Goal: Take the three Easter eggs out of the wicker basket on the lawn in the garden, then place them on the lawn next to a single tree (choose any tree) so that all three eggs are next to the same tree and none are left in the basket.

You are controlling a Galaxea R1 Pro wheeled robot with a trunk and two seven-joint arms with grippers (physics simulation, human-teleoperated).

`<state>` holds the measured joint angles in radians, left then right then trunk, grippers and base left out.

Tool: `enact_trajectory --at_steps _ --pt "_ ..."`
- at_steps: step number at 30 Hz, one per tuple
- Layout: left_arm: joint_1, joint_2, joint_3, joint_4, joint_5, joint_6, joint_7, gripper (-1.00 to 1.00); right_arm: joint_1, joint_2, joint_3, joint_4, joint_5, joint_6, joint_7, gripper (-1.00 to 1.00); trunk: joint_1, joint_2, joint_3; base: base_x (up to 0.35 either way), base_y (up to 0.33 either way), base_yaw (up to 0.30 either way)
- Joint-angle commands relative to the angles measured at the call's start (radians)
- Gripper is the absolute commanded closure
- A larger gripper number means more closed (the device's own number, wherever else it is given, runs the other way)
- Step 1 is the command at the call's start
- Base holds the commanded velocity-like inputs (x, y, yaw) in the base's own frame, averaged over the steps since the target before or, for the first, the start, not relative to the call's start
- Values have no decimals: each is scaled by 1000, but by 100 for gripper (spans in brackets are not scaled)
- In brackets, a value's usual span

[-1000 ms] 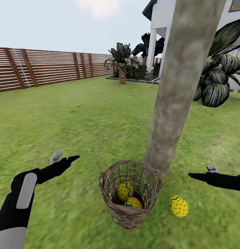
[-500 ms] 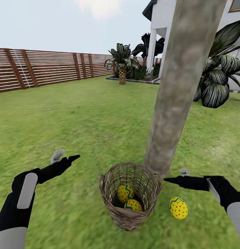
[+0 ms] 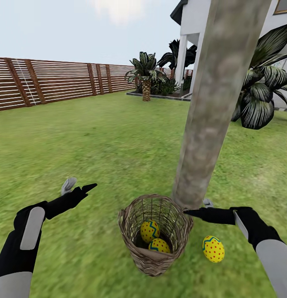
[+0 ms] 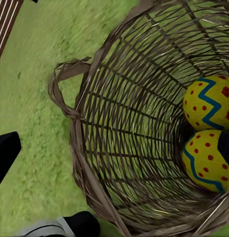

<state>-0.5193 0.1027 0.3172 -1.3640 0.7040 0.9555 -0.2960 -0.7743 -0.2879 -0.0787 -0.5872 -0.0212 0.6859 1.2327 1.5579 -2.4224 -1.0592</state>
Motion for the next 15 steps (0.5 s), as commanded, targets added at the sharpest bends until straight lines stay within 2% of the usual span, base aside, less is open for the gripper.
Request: enact_trajectory --at_steps 1,8,15 --pt "-1 -1 2 -1 -6 5 -8 -100 0 7 -2 -13 -2 18 1 -100 0 0 -1 0 0 0" --pt "-1 -1 0 3 -7 5 -8 -100 3 21 -1 -35 -2 33 1 -100 0 0 -1 0 0 0" --pt "-1 -2 -1 5 -8 5 -6 -100 3 31 2 -36 -1 35 -4 -100 -27 49 21 0 0 0"
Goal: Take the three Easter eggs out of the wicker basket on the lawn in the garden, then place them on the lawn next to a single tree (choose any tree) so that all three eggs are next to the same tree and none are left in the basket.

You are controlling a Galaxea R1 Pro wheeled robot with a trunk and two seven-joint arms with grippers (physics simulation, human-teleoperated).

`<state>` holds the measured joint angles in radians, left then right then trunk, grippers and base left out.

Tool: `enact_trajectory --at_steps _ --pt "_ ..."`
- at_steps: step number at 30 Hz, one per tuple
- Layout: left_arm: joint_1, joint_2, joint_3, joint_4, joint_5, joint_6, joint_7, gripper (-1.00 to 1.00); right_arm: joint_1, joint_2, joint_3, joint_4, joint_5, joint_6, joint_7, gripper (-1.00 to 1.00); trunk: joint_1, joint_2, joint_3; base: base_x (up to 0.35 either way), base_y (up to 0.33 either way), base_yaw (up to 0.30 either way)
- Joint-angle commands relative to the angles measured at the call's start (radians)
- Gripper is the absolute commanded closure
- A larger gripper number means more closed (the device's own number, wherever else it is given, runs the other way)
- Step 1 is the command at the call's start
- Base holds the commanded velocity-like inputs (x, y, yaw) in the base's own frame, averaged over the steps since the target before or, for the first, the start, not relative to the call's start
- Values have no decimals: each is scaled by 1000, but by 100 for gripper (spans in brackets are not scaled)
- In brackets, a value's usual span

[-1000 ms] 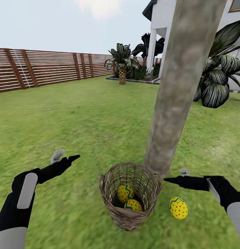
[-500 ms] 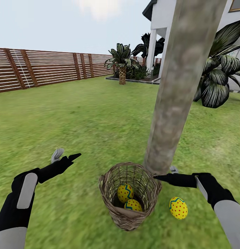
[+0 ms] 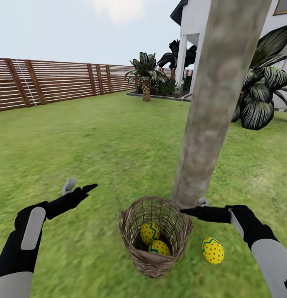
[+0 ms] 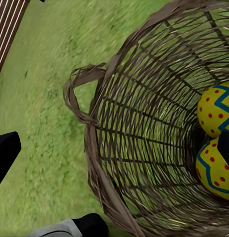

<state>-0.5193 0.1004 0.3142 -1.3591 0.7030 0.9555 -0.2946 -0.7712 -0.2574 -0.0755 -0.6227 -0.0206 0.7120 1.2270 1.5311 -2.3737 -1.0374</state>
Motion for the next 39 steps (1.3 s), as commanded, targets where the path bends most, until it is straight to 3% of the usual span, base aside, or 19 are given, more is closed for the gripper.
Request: enact_trajectory --at_steps 1,3,7,8,11,16,18,25,39 --pt "-1 0 2 0 -7 5 -8 -100 0 4 3 0 -1 9 -10 -100 -4 7 2 0 0 0" --pt "-1 -1 2 0 -8 5 -8 -100 0 29 26 0 8 9 -96 -100 -12 21 9 0 0 0" --pt "-1 -1 2 0 -8 5 -7 -100 0 112 72 0 17 9 -304 -100 -27 49 21 0 0 0" --pt "-1 -1 2 0 -8 5 -7 -100 0 119 79 0 18 9 -324 -100 -31 56 24 0 0 0" --pt "-1 0 4 -3 -6 4 -10 -100 0 163 156 -4 24 10 -535 -100 -39 70 31 0 0 0" --pt "-1 -1 1 -2 -6 3 -12 -100 0 219 173 -29 25 12 -700 -100 -39 70 31 0 0 0" --pt "-1 -1 1 -1 -6 3 -12 -100 0 230 174 -32 28 12 -724 -100 -39 70 31 0 0 0" --pt "-1 -1 0 0 -6 4 -12 -100 0 301 174 -34 36 11 -942 -100 -39 70 34 0 188 -67" --pt "-1 1 2 -3 -5 5 -13 -100 0 307 174 3 32 10 -1050 -100 -39 70 49 32 284 -207"
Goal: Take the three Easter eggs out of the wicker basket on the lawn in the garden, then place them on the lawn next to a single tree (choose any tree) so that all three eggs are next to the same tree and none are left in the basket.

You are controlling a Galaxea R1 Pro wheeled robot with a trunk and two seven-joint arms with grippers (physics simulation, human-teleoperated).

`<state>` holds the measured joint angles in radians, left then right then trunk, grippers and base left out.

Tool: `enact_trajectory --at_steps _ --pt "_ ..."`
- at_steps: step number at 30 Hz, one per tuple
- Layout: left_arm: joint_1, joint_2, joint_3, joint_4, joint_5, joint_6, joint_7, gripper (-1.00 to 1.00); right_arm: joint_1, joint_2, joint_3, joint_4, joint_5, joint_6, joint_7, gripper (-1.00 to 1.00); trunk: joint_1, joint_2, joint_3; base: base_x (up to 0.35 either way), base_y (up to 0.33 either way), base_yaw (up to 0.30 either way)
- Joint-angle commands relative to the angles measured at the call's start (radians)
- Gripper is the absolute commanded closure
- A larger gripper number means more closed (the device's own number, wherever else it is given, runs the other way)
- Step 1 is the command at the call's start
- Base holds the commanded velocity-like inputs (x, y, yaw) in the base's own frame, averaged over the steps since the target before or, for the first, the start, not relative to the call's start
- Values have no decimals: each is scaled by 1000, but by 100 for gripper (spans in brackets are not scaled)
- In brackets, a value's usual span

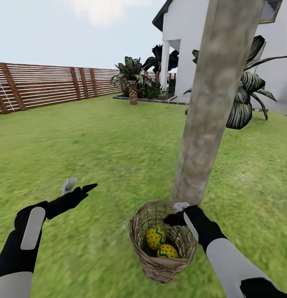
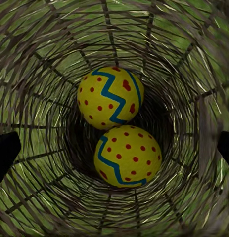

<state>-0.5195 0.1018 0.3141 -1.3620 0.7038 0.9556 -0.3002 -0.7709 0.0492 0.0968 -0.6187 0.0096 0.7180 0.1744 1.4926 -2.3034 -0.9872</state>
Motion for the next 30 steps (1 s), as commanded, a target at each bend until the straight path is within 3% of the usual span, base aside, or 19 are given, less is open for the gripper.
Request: enact_trajectory --at_steps 1,9,17,23,30 --pt "-1 0 2 -1 -6 5 -8 -100 -1 0 1 4 1 4 -1 -100 0 0 0 40 82 -226" --pt "-1 0 2 2 -6 5 -8 -100 -1 27 0 86 -5 0 -130 -100 0 0 3 12 45 -67" --pt "-1 -1 2 3 -6 5 -8 -100 -1 39 -1 119 -8 0 -136 -100 0 0 8 119 246 -229" --pt "-1 -1 1 3 -7 3 -8 -100 -1 41 -5 122 -10 0 -135 -100 0 0 9 215 197 -40" --pt "-1 -1 0 3 -7 3 -8 -100 -1 46 -10 150 -60 0 -141 -100 0 0 9 96 72 -2"
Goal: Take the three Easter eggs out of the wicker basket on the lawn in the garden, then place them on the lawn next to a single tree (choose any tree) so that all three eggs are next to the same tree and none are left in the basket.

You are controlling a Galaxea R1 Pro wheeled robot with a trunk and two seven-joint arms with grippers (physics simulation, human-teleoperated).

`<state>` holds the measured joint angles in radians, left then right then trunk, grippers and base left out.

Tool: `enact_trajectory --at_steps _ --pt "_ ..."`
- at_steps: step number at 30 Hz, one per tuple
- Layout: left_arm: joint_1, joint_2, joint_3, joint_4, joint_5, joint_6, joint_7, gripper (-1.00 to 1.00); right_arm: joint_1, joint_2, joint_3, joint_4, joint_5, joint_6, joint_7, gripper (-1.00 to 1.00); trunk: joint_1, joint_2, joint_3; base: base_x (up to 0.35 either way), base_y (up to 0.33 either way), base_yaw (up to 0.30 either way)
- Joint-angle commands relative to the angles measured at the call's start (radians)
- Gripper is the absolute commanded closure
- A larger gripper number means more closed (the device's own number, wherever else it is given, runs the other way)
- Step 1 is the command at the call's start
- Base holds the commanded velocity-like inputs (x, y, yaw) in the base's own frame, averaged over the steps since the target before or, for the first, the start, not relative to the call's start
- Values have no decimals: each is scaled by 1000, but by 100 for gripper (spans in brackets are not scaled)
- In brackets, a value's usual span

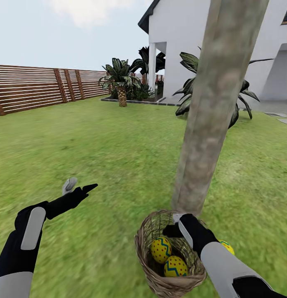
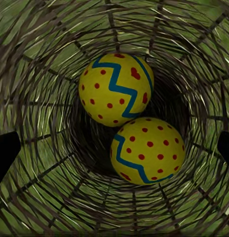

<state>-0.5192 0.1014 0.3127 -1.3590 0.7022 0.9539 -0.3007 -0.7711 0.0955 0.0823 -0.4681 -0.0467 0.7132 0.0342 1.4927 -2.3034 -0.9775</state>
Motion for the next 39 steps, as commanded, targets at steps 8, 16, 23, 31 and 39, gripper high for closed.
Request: enact_trajectory --at_steps 8,16,23,31,39 --pt "-1 -2 2 0 -6 5 -6 -100 -5 9 -51 66 -74 -5 -151 -100 7 -14 -7 2 1 0" --pt "-1 -2 2 0 -6 5 -6 -100 -5 9 -61 100 -101 -34 -175 -100 38 -70 -32 0 0 0" --pt "-1 1 2 0 -6 5 -6 -100 -5 9 -61 99 -101 -53 -171 -100 65 -119 -54 0 0 0" --pt "-1 1 2 0 -6 5 -6 -100 -5 9 -58 100 -105 -43 -177 -100 96 -175 -79 0 0 0" --pt "-1 1 3 0 -6 5 -6 -100 -9 6 -60 102 -106 -37 -176 -100 110 -198 -108 0 0 0"
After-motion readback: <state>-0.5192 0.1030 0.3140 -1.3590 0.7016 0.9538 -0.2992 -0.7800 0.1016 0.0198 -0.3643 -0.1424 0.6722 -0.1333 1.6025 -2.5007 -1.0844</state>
